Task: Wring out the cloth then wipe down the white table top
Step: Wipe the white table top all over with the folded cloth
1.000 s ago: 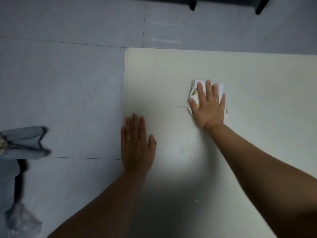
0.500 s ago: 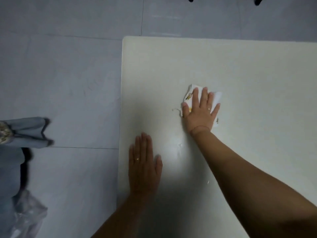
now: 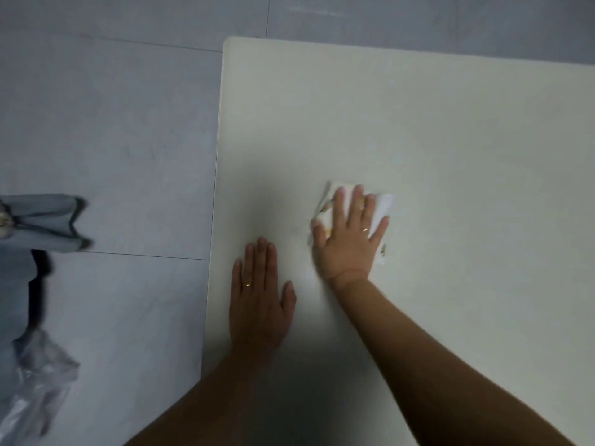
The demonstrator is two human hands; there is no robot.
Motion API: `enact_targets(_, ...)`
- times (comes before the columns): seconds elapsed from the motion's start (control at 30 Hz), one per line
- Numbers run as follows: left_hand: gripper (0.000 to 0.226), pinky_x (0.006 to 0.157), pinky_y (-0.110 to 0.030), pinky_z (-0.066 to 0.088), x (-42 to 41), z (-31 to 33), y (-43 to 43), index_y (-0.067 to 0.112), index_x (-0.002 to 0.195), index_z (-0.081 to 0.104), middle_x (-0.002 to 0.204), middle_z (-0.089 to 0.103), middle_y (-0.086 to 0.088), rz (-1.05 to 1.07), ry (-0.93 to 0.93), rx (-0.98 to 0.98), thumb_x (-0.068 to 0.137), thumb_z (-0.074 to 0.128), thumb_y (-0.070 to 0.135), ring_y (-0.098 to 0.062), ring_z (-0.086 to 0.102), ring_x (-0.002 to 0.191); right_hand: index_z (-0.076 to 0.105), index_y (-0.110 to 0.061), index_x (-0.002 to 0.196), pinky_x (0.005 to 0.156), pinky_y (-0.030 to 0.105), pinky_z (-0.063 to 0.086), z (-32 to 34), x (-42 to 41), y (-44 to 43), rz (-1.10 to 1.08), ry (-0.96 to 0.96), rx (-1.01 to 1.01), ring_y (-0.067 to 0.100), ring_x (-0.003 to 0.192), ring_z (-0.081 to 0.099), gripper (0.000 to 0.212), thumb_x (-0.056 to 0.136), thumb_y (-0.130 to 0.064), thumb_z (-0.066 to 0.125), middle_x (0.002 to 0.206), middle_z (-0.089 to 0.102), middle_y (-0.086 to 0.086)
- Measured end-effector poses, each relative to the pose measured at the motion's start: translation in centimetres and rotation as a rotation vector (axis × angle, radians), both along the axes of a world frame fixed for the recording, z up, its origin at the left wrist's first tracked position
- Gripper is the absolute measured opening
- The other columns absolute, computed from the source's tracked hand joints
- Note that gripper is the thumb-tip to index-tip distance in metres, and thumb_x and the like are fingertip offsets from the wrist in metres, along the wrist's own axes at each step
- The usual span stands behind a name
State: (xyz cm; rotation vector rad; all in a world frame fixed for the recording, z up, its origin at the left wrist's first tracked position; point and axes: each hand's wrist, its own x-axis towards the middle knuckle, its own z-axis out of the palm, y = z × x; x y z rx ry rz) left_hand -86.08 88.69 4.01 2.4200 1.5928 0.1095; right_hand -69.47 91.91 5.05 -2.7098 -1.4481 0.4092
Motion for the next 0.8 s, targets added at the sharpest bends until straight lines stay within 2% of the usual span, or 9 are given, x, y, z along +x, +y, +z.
enact_targets(0.1, 0.068, 0.119, -0.045, 0.015, -0.1, 0.1, 0.1, 0.005, 0.150, 0.023, 0.158, 0.021, -0.013, -0.010, 0.012, -0.004, 0.091, 0.039, 0.036, -0.027, 0.014, 0.147, 0.013, -0.027, 0.150, 0.116, 0.055, 0.001, 0.2, -1.8, -2.8, 0.360, -0.015, -0.007, 0.026, 0.147, 0.004, 0.067, 0.092, -0.057, 0.027, 0.159, 0.008, 0.003)
enact_targets(0.17, 0.067, 0.119, -0.045, 0.015, -0.1, 0.2, 0.1, 0.004, 0.149, 0.025, 0.157, 0.022, -0.014, -0.002, 0.000, 0.005, 0.091, 0.039, 0.035, -0.027, 0.016, 0.147, 0.020, -0.028, 0.149, 0.116, 0.056, 0.011, 0.2, 1.5, -3.6, 0.454, -0.040, 0.015, 0.025, 0.146, 0.011, 0.066, 0.090, -0.058, 0.027, 0.158, 0.015, 0.002)
enact_targets(0.27, 0.067, 0.118, -0.045, 0.016, 0.0, 0.3, 0.1, 0.004, 0.149, 0.026, 0.157, 0.023, -0.014, 0.001, -0.012, 0.002, 0.090, 0.038, 0.034, -0.028, 0.017, 0.146, 0.010, -0.030, 0.150, 0.117, 0.051, 0.000, 0.3, 5.8, -4.0, 0.223, -0.046, -0.038, 0.021, 0.147, 0.000, 0.066, 0.091, -0.058, 0.024, 0.160, 0.004, 0.000)
enact_targets(0.37, 0.067, 0.118, -0.046, 0.016, 0.2, 0.3, 0.1, 0.003, 0.149, 0.025, 0.157, 0.023, -0.015, -0.001, 0.005, 0.000, 0.090, 0.037, 0.035, -0.028, 0.017, 0.146, 0.003, -0.030, 0.150, 0.116, 0.051, -0.007, 0.0, 2.8, -4.2, -0.036, -0.006, -0.022, 0.022, 0.146, -0.008, 0.067, 0.094, -0.054, 0.030, 0.160, -0.004, 0.001)
enact_targets(0.47, 0.067, 0.118, -0.047, 0.017, 0.1, 0.5, 0.1, 0.002, 0.149, 0.024, 0.157, 0.021, -0.016, -0.008, 0.016, -0.025, 0.091, 0.035, 0.036, -0.029, 0.016, 0.146, 0.007, -0.027, 0.151, 0.115, 0.052, -0.007, 0.1, -3.1, -5.9, 0.177, -0.004, -0.031, 0.025, 0.146, -0.009, 0.067, 0.093, -0.056, 0.023, 0.158, -0.005, 0.002)
enact_targets(0.57, 0.067, 0.117, -0.050, 0.021, 0.2, 1.0, 0.2, 0.001, 0.148, 0.024, 0.156, 0.021, -0.017, -0.021, 0.029, -0.047, 0.092, 0.041, 0.032, -0.033, 0.018, 0.145, 0.007, -0.029, 0.150, 0.117, 0.053, 0.000, 0.6, -1.2, -7.9, 0.482, -0.028, -0.065, 0.025, 0.146, -0.003, 0.066, 0.093, -0.059, 0.020, 0.159, 0.000, 0.001)
enact_targets(0.63, 0.067, 0.116, -0.051, 0.022, 0.2, 1.5, 0.1, 0.000, 0.147, 0.025, 0.155, 0.022, -0.019, -0.015, 0.020, -0.045, 0.091, 0.050, 0.025, -0.034, 0.020, 0.144, -0.001, -0.032, 0.149, 0.117, 0.051, -0.004, 0.9, 2.2, -8.9, 0.507, -0.066, -0.098, 0.021, 0.147, -0.007, 0.067, 0.092, -0.061, 0.019, 0.159, -0.005, -0.002)
enact_targets(0.7, 0.065, 0.117, -0.050, 0.021, -0.1, 1.8, -0.7, 0.000, 0.147, 0.026, 0.155, 0.023, -0.019, 0.003, 0.017, -0.027, 0.091, 0.050, 0.024, -0.034, 0.022, 0.144, -0.006, -0.035, 0.148, 0.115, 0.048, -0.015, 1.3, 4.2, -9.2, 0.445, -0.073, -0.131, 0.017, 0.146, -0.014, 0.067, 0.091, -0.063, 0.017, 0.158, -0.014, -0.006)
enact_targets(0.8, 0.064, 0.117, -0.048, 0.023, -1.3, 1.5, -4.4, 0.001, 0.147, 0.028, 0.156, 0.023, -0.017, -0.018, 0.009, -0.016, 0.091, 0.043, 0.027, -0.031, 0.020, 0.145, 0.011, -0.029, 0.150, 0.114, 0.039, -0.019, 1.7, 3.4, -8.9, 0.400, -0.016, -0.064, 0.015, 0.146, -0.007, 0.066, 0.093, -0.061, 0.019, 0.158, -0.004, -0.006)
